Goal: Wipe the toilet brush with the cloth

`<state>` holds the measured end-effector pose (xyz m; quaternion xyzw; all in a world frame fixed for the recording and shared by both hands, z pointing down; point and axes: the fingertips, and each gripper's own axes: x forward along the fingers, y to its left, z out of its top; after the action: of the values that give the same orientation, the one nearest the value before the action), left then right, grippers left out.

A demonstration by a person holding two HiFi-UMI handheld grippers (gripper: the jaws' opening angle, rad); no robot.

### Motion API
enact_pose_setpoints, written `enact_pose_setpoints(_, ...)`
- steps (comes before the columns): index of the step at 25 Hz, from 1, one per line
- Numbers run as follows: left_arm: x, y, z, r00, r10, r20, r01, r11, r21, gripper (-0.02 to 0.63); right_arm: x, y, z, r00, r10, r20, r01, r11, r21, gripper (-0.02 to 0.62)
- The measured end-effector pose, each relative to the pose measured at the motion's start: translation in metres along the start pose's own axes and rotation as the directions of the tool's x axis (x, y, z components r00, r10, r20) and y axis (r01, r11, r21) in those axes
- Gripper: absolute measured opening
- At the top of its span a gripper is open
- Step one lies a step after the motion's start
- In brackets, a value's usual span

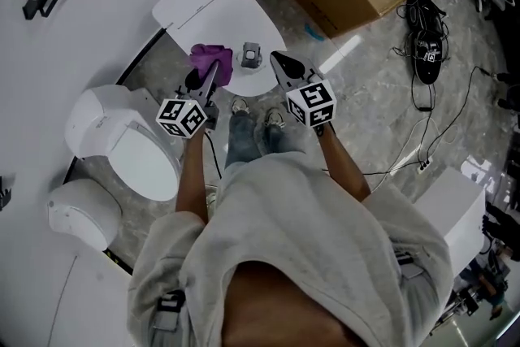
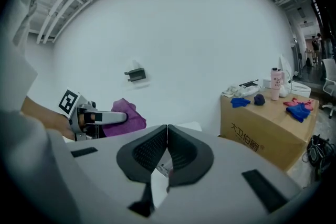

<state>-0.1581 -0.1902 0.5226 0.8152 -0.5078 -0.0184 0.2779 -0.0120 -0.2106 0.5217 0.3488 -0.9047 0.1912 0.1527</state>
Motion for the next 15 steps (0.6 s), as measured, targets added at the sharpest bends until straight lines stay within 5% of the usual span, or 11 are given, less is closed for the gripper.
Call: enact_pose_setpoints(15,0.044,-0.002,-0.026,0.983,-0.177,-0.047,0.172,0.980,-0.105,0.132,0.049,0.019,-0.037,0.996,-0.019,-0.091,0.021,1.000,0.023,0.031)
